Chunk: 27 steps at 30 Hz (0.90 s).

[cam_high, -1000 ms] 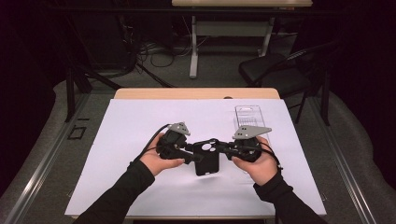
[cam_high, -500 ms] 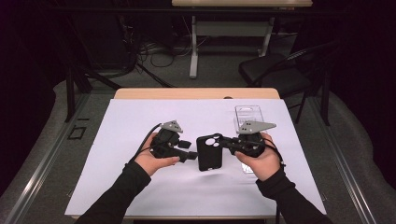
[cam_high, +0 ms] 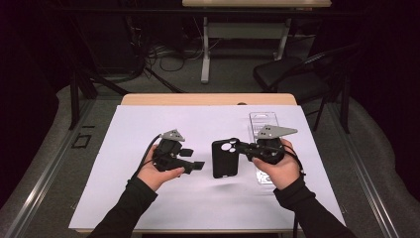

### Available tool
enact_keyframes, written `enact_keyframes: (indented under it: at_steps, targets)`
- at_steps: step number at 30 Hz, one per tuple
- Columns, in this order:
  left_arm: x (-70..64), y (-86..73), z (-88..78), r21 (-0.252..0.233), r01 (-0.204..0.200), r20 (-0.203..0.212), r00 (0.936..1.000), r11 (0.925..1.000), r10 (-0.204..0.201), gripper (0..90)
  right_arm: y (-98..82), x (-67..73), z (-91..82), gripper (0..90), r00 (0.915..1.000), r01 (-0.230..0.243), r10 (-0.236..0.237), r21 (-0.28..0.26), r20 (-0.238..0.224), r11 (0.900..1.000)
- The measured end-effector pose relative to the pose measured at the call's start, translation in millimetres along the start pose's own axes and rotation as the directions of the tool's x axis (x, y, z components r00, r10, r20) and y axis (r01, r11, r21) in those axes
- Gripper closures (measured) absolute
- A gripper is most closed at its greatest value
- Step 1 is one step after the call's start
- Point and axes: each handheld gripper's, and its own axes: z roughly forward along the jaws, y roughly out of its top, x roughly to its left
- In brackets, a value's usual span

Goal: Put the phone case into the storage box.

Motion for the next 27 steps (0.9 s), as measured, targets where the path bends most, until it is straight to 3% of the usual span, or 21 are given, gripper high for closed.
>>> enact_keyframes:
  at_steps: [13,27]
  targets:
    - [8.5,-12.9,-10.3,-0.042,0.029,-0.059,0.9978,0.9987,-0.031,31.7,1.5,-3.9,-9.4,84.8,0.9996,0.0,0.001,-0.021,0.027,1.0]
    - [21.1,-26.6,-22.4,-0.065,0.067,-0.1,0.9923,0.9956,-0.073,27.8,1.1,-25.5,-31.5,84.8,0.9977,0.02,-0.014,-0.083,0.067,0.996]
